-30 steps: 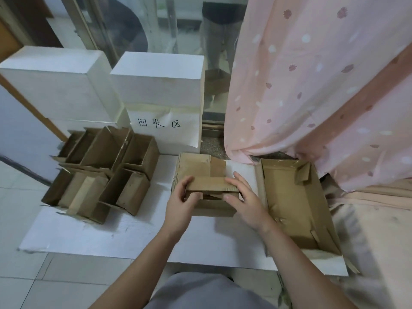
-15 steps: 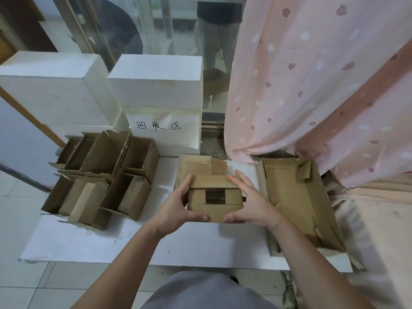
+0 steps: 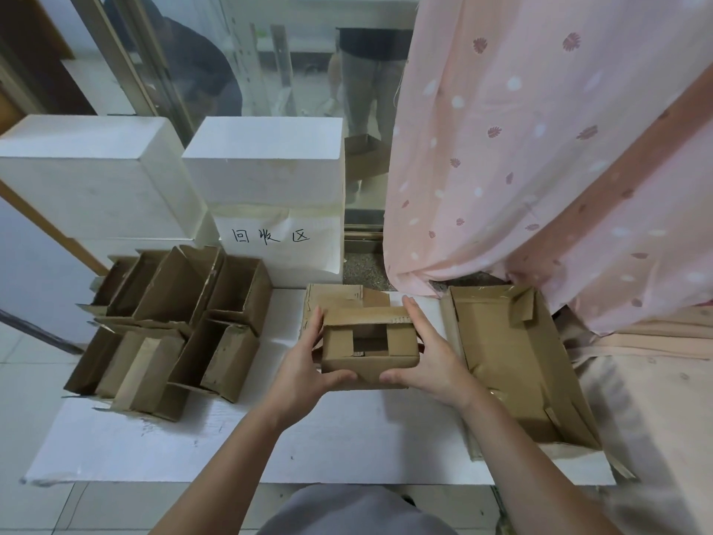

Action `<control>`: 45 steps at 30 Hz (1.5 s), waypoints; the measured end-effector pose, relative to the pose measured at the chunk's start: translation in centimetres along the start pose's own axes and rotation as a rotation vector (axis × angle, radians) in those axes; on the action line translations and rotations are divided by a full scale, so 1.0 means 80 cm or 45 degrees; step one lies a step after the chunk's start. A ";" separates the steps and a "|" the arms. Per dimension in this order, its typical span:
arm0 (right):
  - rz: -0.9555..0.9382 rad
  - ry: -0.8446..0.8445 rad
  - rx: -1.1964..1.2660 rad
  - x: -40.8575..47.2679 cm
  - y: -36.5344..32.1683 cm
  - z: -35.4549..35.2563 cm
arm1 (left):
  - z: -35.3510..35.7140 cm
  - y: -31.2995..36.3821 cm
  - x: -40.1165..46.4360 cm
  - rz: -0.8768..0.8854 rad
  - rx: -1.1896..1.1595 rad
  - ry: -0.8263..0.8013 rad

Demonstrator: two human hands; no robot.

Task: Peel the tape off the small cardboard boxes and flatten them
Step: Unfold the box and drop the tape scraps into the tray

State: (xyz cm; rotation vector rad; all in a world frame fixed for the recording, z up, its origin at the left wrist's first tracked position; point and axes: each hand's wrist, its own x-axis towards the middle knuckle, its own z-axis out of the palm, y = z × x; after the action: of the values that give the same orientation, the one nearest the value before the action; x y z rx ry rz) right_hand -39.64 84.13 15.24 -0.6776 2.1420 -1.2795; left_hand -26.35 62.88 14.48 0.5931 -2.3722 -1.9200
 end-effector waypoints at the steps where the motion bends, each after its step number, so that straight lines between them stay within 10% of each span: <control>1: 0.015 0.018 0.030 -0.001 -0.001 0.001 | 0.000 0.000 -0.001 0.010 0.006 -0.005; 28: 0.002 -0.063 0.005 0.007 0.024 -0.003 | -0.007 -0.006 0.011 0.046 0.344 -0.147; 45: 0.076 0.002 -0.063 -0.003 0.021 -0.007 | 0.033 0.015 0.024 -0.001 0.388 0.131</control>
State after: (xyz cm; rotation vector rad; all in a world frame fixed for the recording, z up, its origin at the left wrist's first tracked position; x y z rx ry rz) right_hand -40.09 85.38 14.01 -0.6277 2.1849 -1.2000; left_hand -29.17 64.91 14.59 0.6880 -2.6140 -1.4956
